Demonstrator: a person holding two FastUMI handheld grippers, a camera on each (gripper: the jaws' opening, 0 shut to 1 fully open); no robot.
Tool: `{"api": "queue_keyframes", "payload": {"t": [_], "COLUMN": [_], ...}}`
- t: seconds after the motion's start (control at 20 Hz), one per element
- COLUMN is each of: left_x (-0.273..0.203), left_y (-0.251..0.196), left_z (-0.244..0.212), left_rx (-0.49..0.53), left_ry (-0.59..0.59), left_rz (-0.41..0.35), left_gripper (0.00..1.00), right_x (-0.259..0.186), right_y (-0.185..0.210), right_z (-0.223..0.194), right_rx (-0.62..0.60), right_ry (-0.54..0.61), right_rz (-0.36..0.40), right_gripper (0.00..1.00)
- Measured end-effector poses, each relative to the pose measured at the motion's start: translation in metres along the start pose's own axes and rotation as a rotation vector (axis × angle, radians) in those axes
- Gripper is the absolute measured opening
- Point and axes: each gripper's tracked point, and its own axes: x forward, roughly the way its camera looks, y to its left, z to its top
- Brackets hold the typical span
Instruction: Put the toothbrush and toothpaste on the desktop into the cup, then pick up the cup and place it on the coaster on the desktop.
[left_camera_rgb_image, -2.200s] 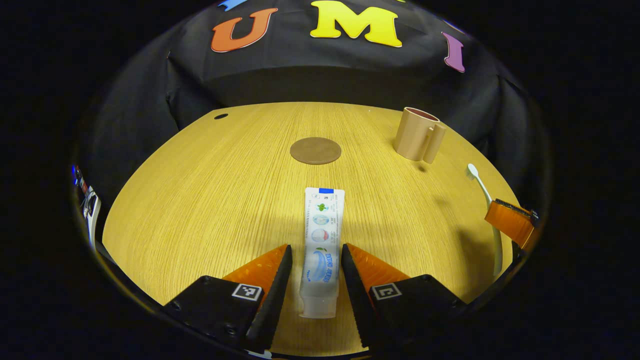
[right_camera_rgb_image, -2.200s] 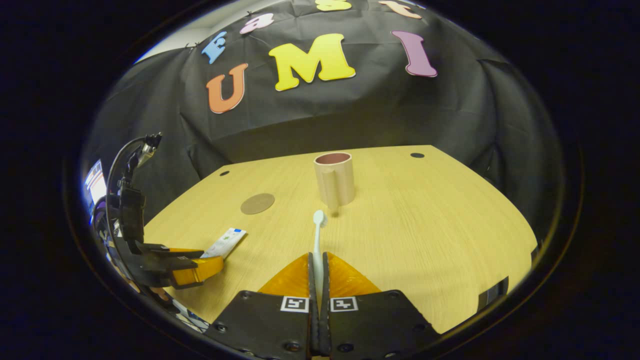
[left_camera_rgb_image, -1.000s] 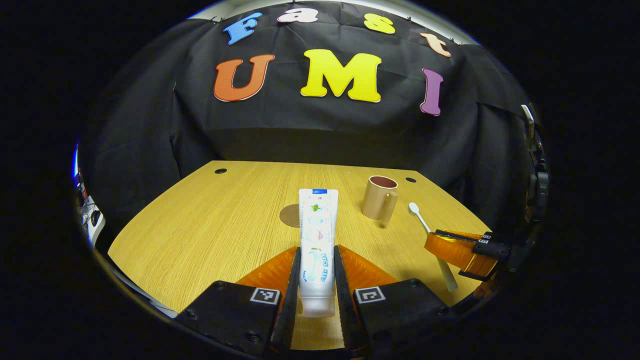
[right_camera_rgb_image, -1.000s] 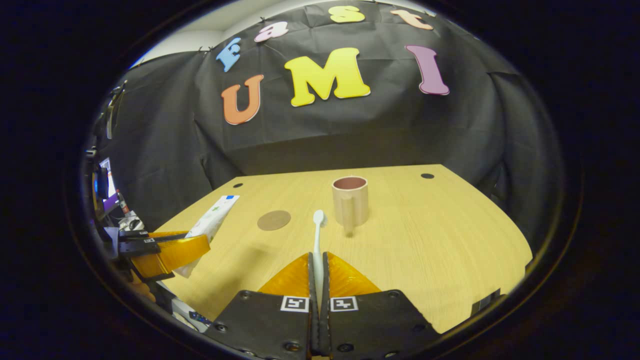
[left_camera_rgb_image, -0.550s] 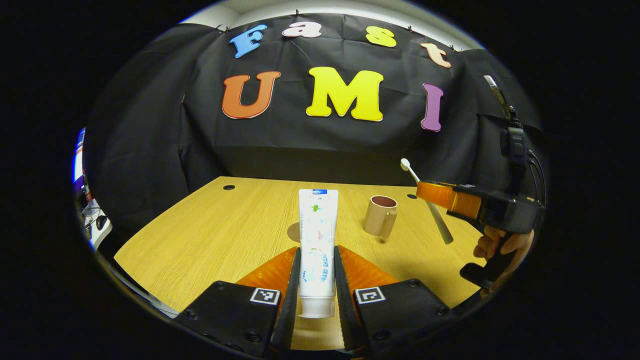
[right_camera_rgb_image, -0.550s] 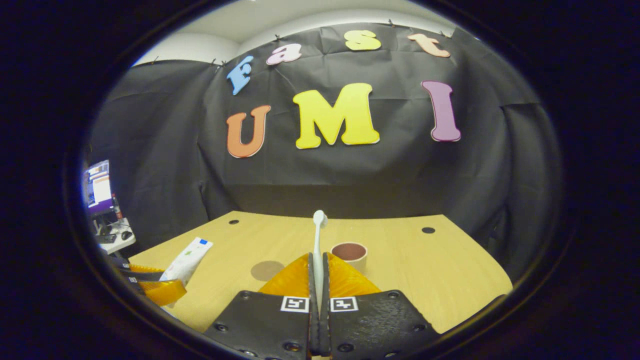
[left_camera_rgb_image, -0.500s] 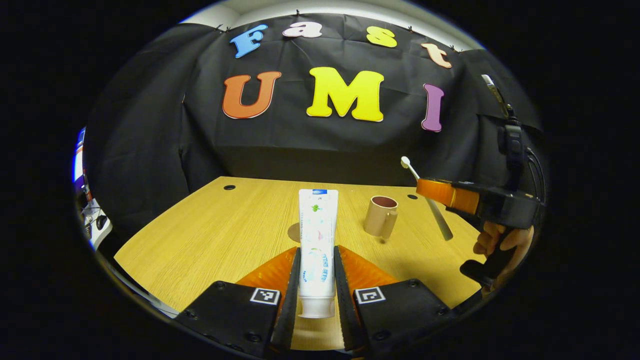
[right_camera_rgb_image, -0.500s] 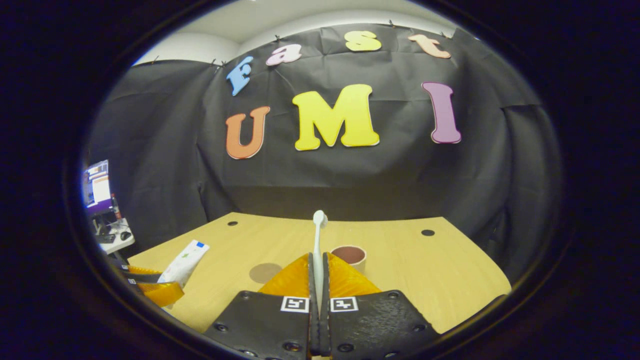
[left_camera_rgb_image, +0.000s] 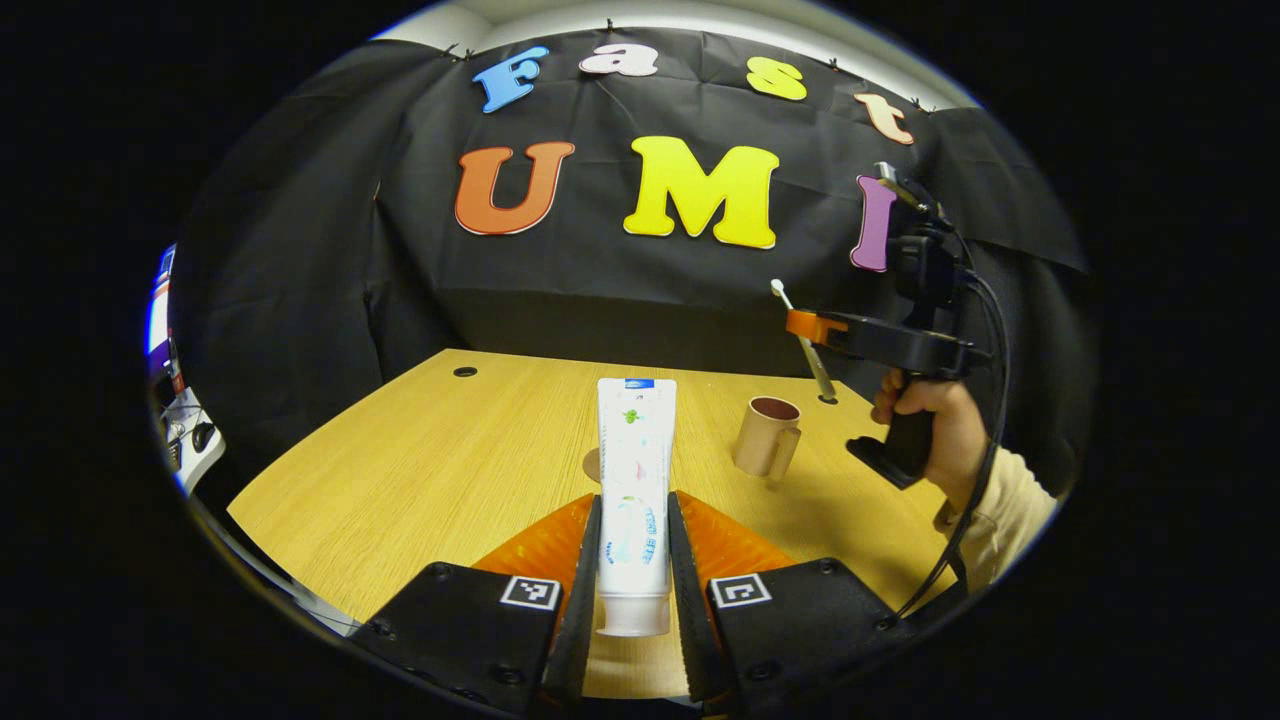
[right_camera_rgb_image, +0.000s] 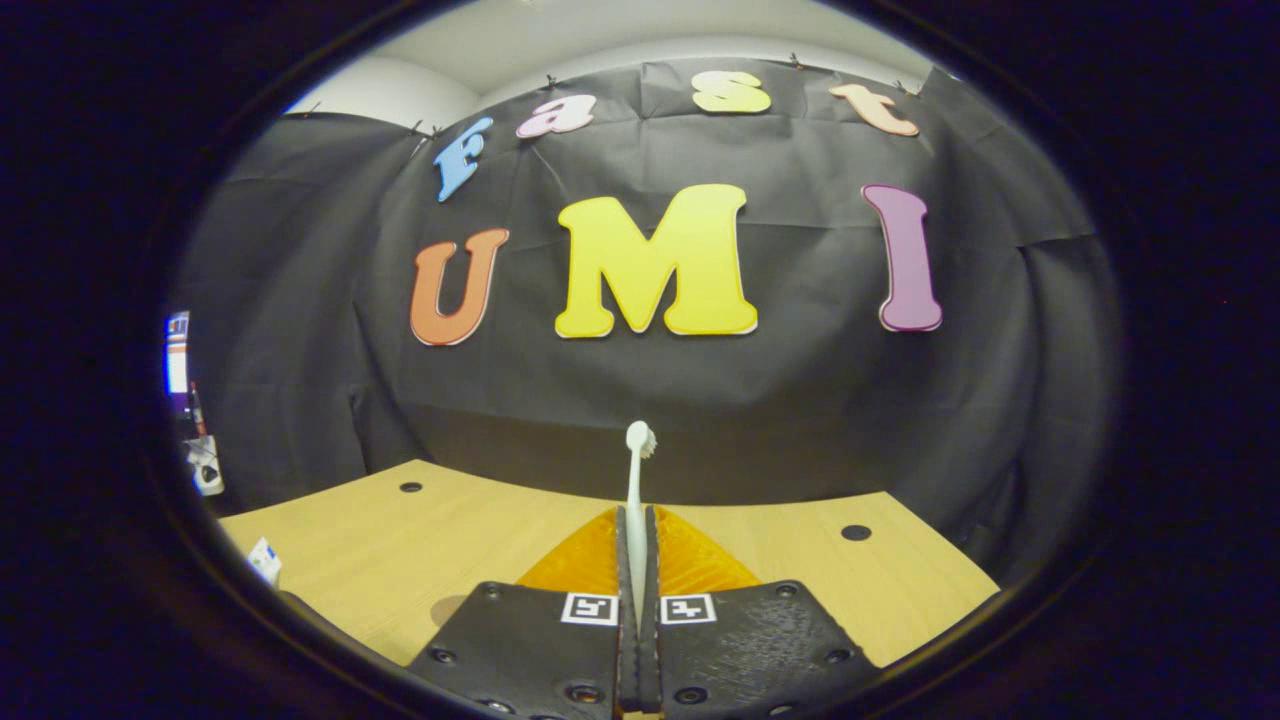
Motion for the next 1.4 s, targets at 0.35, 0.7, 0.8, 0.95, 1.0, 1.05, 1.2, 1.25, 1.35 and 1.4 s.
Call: {"api": "queue_keyframes", "payload": {"t": [0.35, 0.7, 0.8, 0.95, 1.0, 1.05, 1.2, 1.25, 1.35, 1.4], "left_x": [-0.008, -0.007, -0.007, -0.006, -0.006, -0.005, -0.004, -0.004, -0.003, -0.002], "left_y": [0.001, 0.0, 0.0, 0.0, 0.0, 0.001, 0.002, 0.003, 0.005, 0.004], "left_z": [0.009, 0.01, 0.009, 0.008, 0.007, 0.007, 0.006, 0.006, 0.006, 0.006], "left_rx": [-0.026, -0.034, -0.038, -0.034, -0.033, -0.031, -0.034, -0.035, -0.033, -0.033], "left_ry": [-0.015, -0.014, -0.012, -0.008, -0.008, -0.006, -0.001, 0.0, -0.001, -0.001], "left_rz": [-0.016, -0.03, -0.033, -0.029, -0.029, -0.028, -0.025, -0.024, -0.016, -0.015], "left_gripper": [0.4, 0.4, 0.41, 0.4, 0.4, 0.4, 0.4, 0.4, 0.4, 0.4], "right_x": [0.049, 0.055, 0.053, 0.05, 0.05, 0.05, 0.05, 0.05, 0.048, 0.047], "right_y": [0.001, -0.013, -0.012, -0.013, -0.014, -0.014, -0.015, -0.016, -0.016, -0.015], "right_z": [-0.036, -0.034, -0.035, -0.027, -0.026, -0.027, -0.025, -0.026, -0.025, -0.025], "right_rx": [0.005, 0.02, 0.032, 0.026, 0.028, 0.03, 0.045, 0.042, 0.044, 0.052], "right_ry": [0.057, 0.044, 0.047, 0.023, 0.025, 0.026, 0.023, 0.026, 0.022, 0.022], "right_rz": [-0.018, -0.054, -0.05, -0.059, -0.063, -0.066, -0.066, -0.069, -0.069, -0.065], "right_gripper": [0.01, 0.0, 0.02, 0.04, 0.06, 0.06, 0.1, 0.08, 0.1, 0.1]}}
